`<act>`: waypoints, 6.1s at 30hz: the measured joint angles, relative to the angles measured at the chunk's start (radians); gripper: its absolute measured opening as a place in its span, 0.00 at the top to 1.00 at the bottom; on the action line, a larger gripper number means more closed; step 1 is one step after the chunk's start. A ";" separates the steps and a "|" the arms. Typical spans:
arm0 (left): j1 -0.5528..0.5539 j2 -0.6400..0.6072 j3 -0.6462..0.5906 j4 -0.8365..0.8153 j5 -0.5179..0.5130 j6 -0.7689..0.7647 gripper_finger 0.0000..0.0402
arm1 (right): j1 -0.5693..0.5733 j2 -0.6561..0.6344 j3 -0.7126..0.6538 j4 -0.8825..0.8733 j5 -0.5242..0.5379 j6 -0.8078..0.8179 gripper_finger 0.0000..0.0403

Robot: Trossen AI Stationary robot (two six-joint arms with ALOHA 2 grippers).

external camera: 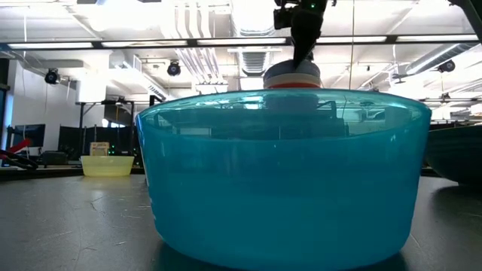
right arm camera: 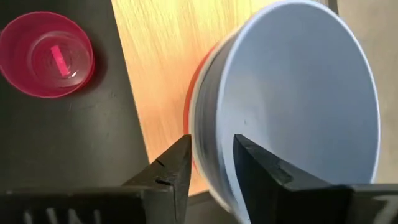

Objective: Place and stack bowls onto a shelf
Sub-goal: Stack the purple bowl on top of the white bowl, then stack the green bowl on top of the purple bowl

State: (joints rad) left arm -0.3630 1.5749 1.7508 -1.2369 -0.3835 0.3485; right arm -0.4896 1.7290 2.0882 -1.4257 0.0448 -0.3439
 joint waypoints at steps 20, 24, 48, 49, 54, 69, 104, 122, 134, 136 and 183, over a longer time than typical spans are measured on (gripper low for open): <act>0.000 0.000 0.000 0.002 0.001 -0.027 0.67 | 0.108 -0.097 0.073 -0.145 -0.236 0.412 0.77; 0.000 0.000 0.000 0.000 0.001 -0.052 0.67 | 0.230 -0.101 0.027 -0.145 -0.235 0.504 0.79; 0.000 0.000 0.000 -0.155 0.002 -0.179 0.67 | 0.737 -0.155 -0.563 -0.141 -0.119 1.059 0.69; 0.000 0.000 0.000 -0.155 0.002 -0.179 0.67 | 0.745 -0.156 -0.586 -0.140 -0.116 1.070 0.68; 0.000 0.000 0.000 -0.155 0.002 -0.175 0.67 | 0.774 -0.156 -0.681 -0.095 -0.114 1.148 0.64; 0.000 0.000 0.000 -0.158 0.001 -0.175 0.67 | 0.776 -0.156 -0.877 0.079 -0.147 1.290 0.64; -0.006 0.094 -0.006 -0.052 0.173 -0.126 0.69 | 0.812 -0.158 -0.832 0.229 -0.367 0.913 0.98; -0.011 0.089 -0.006 0.378 0.374 0.143 0.71 | 0.924 -0.159 -0.410 0.366 -0.308 0.444 0.98; 0.005 0.111 -0.006 0.498 0.368 0.277 0.67 | 0.924 -0.159 -0.364 0.365 -0.417 0.139 0.98; 0.010 0.115 -0.006 0.509 0.368 0.290 0.66 | 0.924 -0.158 -0.360 0.366 -0.437 0.096 0.98; 0.072 0.141 -0.003 0.450 0.880 0.383 1.00 | 0.844 -0.159 -0.250 0.469 -0.406 -0.072 0.74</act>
State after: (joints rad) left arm -0.2909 1.7157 1.7473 -0.7868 0.4969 0.7315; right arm 0.3546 1.5700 1.8386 -0.9565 -0.3610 -0.4162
